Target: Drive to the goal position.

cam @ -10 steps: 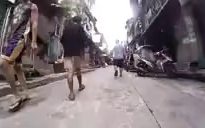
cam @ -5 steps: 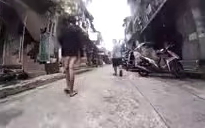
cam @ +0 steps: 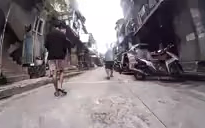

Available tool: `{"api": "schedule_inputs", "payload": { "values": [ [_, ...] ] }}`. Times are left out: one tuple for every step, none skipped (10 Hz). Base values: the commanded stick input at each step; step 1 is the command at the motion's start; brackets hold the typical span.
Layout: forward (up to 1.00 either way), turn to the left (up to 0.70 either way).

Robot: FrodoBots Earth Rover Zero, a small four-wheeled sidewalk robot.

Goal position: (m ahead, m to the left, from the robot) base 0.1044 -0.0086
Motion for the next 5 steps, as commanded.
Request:
{"api": "schedule_inputs", "payload": {
  "values": [
    [1.0,0.0],
    [1.0,0.0],
    [1.0,0.0],
    [1.0,0.0],
    [1.0,0.0]
  ]
}}
